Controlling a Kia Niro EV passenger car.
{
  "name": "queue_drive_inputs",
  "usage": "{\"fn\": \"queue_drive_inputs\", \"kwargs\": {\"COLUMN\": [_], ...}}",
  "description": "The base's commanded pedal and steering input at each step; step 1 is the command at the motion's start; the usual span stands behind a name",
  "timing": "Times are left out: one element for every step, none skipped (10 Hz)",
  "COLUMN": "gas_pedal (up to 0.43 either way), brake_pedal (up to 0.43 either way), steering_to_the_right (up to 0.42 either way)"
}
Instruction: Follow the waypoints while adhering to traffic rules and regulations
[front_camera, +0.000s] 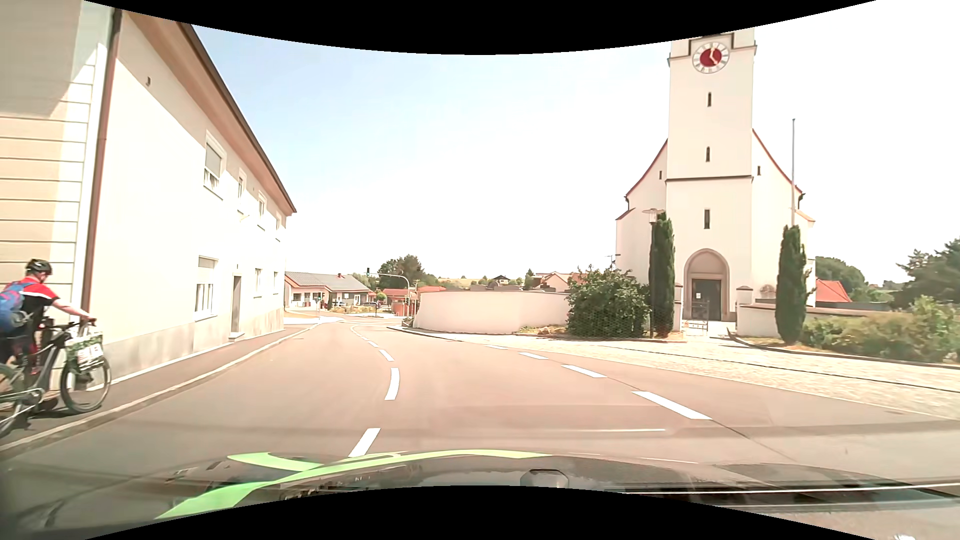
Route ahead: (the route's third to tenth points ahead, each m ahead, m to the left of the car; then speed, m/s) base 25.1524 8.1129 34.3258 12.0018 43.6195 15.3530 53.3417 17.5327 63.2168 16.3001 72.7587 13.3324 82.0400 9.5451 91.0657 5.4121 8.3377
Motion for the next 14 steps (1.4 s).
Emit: {"fn": "queue_drive_inputs", "kwargs": {"gas_pedal": [0.008,0.008,0.008,0.028,0.047,0.067,0.067,0.067,0.067,0.067,0.079,0.098,0.11,0.11], "brake_pedal": [0.0,0.0,0.0,0.0,0.0,0.0,0.0,0.0,0.0,0.0,0.0,0.0,0.0,0.0], "steering_to_the_right": [-0.091,-0.094,-0.1,-0.106,-0.11,-0.114,-0.115,-0.115,-0.115,-0.115,-0.115,-0.115,-0.114,-0.114]}}
